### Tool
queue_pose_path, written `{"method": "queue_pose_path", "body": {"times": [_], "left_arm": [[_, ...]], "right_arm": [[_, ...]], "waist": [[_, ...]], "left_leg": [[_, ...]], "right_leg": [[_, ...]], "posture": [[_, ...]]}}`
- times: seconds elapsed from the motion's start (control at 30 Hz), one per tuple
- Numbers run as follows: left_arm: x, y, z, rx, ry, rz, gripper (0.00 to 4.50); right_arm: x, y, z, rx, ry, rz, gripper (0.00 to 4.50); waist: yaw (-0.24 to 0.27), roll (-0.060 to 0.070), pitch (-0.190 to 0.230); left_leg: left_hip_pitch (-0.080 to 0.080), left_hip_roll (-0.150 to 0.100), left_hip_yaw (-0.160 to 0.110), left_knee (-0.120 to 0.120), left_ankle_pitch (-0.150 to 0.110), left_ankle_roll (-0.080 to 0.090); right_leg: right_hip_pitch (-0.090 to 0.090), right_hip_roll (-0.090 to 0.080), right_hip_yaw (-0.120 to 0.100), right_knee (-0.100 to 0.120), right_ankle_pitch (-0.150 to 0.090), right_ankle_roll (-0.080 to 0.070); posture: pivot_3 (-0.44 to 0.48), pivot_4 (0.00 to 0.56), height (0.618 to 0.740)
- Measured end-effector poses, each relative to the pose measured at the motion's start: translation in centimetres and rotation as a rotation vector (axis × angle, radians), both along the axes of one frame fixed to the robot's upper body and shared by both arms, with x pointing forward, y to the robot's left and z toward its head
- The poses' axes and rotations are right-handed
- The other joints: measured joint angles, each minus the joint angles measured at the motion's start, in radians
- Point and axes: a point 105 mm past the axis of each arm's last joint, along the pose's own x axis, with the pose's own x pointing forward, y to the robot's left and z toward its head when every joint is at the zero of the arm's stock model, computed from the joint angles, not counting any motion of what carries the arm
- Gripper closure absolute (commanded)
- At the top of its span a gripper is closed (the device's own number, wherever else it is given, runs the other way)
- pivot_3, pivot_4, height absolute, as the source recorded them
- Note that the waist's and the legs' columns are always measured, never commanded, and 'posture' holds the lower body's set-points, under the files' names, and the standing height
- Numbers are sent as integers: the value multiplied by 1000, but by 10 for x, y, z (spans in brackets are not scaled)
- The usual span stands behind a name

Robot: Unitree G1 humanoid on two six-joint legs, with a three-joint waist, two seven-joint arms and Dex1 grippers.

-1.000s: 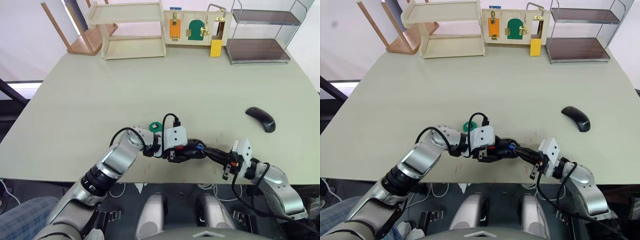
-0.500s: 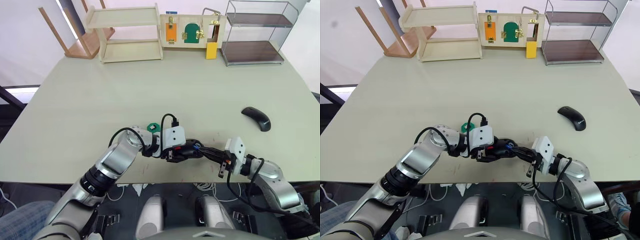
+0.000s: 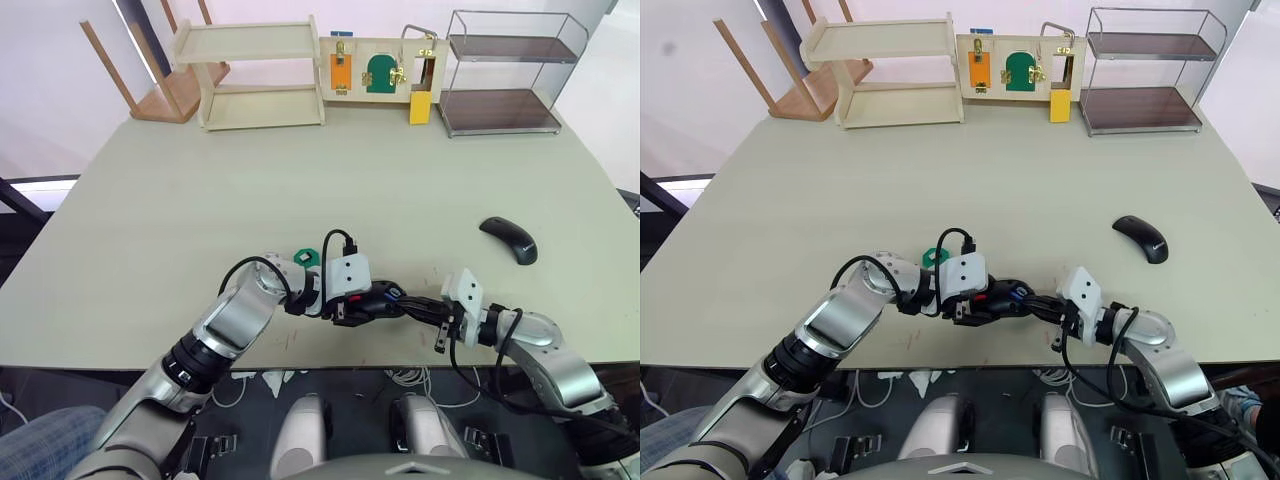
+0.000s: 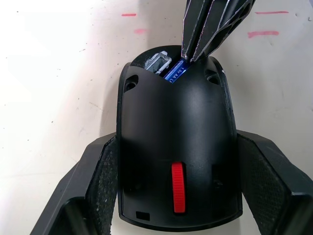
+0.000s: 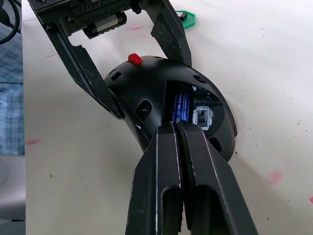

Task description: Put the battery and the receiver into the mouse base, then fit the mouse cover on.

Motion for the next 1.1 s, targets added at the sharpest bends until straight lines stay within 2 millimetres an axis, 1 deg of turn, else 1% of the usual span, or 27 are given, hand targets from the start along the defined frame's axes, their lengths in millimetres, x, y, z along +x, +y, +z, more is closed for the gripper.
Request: {"method": "queue_pose_path", "body": {"times": [0.23, 0.47, 0.5, 0.57, 0.63, 0.73, 0.77, 0.8, 0.83, 0.87, 0.9, 1.0, 1.03, 1.1], "left_arm": [[0, -1, 0, -3, -2, -4, 1551], [-1, -2, 1, -8, -6, -11, 1551], [-1, -2, 1, -8, -7, -12, 1551], [-1, -3, 2, -10, -10, -18, 1551], [-1, -3, 3, -9, -10, -23, 1551], [-2, -4, 3, -12, -12, -29, 1551], [-2, -5, 3, -13, -12, -31, 1551], [-2, -5, 3, -13, -13, -34, 1551], [-2, -5, 3, -12, -12, -34, 1551], [-1, -5, 3, -11, -13, -36, 1551], [-1, -5, 3, -11, -13, -37, 1551], [-1, -6, 3, -11, -14, -42, 1551], [0, -6, 3, -11, -13, -43, 1551], [0, -6, 3, -11, -13, -43, 1551]], "right_arm": [[0, -3, 2, -1, -23, -2, 4433], [-1, -7, 7, 43, -40, -15, 4433], [-1, -10, 8, 49, -42, -16, 4433], [2, -33, 12, 58, -50, -73, 4433], [2, -41, 21, 108, -58, -86, 4433], [-2, -48, 31, 136, -88, -66, 3656], [-5, -55, 32, 132, -93, -61, 3048], [-7, -62, 33, 125, -98, -62, 2640], [-8, -63, 34, 124, -101, -62, 2493], [-11, -68, 36, 127, -111, -53, 2012], [-12, -71, 37, 128, -114, -48, 1704], [-19, -84, 40, 127, -116, -12, 227], [-22, -89, 41, 125, -112, 4, 27], [-24, -94, 40, 122, -99, 13, 27]], "waist": [[0, 0, 0], [2, 3, 2], [2, 3, 3], [5, 6, 6], [7, 7, 7], [9, 8, 7], [13, 8, 8], [15, 8, 8], [15, 8, 8], [16, 8, 9], [17, 8, 9], [21, 8, 10], [22, 8, 10], [22, 8, 10]], "left_leg": [[-1, 0, 0, 0, 0, 0], [-3, 0, 0, 0, 0, 0], [-3, 0, 0, 0, 0, 0], [-5, -1, 0, 0, 0, 0], [-6, -1, 1, -2, 0, 0], [-6, -1, 1, -2, 0, 0], [-7, -1, 1, -2, 0, 0], [-7, -1, 1, -2, 0, 0], [-7, -1, 1, -2, 0, 0], [-7, -1, 1, -2, 0, 0], [-7, -1, 2, -2, 0, 0], [-7, -1, 2, -2, 0, 0], [-6, -1, 2, -1, 0, 0], [-6, -1, 2, -1, 0, 0]], "right_leg": [[0, 0, 0, -1, 0, 0], [-1, -1, 0, -2, 0, 0], [-2, -1, 0, -2, 0, 0], [-3, -1, 0, -2, 0, 0], [-4, -1, 0, -2, 0, 0], [-4, -1, 0, -2, 0, 0], [-4, -1, 0, -3, 0, 0], [-4, -1, 0, -3, 0, 0], [-4, -1, 0, -3, 0, 0], [-4, -1, 0, -3, 0, 0], [-4, -1, 0, -3, 0, 0], [-4, -1, 0, -3, 0, 0], [-4, -1, 0, -3, 0, 0], [-4, -1, 0, -3, 0, 0]], "posture": [[0, 150, 740], [0, 150, 740], [0, 150, 740], [0, 150, 740], [0, 150, 740], [0, 150, 740], [0, 150, 740], [0, 150, 740], [0, 150, 740], [0, 150, 740], [0, 150, 740], [0, 150, 740], [0, 150, 740], [0, 150, 740]]}}
